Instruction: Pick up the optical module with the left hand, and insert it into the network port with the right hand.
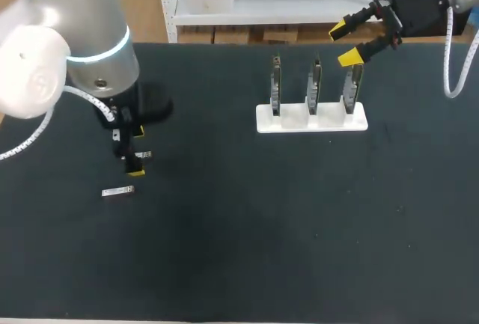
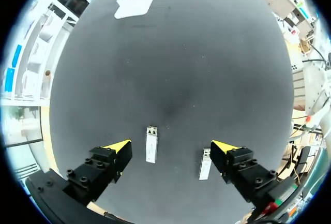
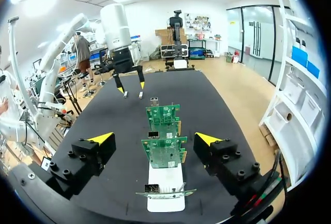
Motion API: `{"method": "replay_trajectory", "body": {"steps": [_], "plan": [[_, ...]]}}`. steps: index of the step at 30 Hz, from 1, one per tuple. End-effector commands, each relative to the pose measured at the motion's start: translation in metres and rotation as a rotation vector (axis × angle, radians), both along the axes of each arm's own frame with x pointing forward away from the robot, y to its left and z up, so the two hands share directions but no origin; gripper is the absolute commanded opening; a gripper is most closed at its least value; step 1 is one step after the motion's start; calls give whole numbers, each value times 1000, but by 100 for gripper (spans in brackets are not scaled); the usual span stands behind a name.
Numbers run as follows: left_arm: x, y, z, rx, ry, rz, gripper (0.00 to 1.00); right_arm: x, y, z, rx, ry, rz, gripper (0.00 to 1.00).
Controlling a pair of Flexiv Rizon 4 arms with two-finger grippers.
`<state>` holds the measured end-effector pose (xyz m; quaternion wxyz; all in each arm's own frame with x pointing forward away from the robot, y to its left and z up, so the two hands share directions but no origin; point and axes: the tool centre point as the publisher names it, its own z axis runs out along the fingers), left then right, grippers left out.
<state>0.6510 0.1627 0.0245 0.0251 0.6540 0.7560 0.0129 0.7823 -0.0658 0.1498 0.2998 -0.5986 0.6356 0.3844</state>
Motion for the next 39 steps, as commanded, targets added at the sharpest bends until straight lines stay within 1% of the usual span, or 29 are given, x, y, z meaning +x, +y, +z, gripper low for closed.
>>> {"method": "replay_trajectory", "body": {"steps": [1, 4, 6, 15, 22, 30, 31, 39], "plan": [[9, 1, -6, 10, 15, 2, 100, -2, 0, 0, 0, -4, -3, 100], [14, 7, -12, 10, 20, 16, 100, -2, 0, 0, 0, -4, -3, 100], [16, 7, -11, 10, 21, 22, 100, -2, 0, 0, 0, -4, -3, 100], [28, 19, -20, 18, 26, 24, 100, -2, 0, 0, 0, -4, -3, 100], [29, 21, -29, 17, 43, 31, 100, -2, 0, 0, 0, -4, -3, 100], [28, 25, -34, 11, 44, 47, 100, -2, 0, 0, 0, -4, -3, 100], [28, 27, -36, 19, 45, 45, 100, -2, 0, 0, 0, -4, -3, 100], [26, 31, -38, 16, 44, 49, 100, -2, 0, 0, 0, -4, -3, 100]]}}
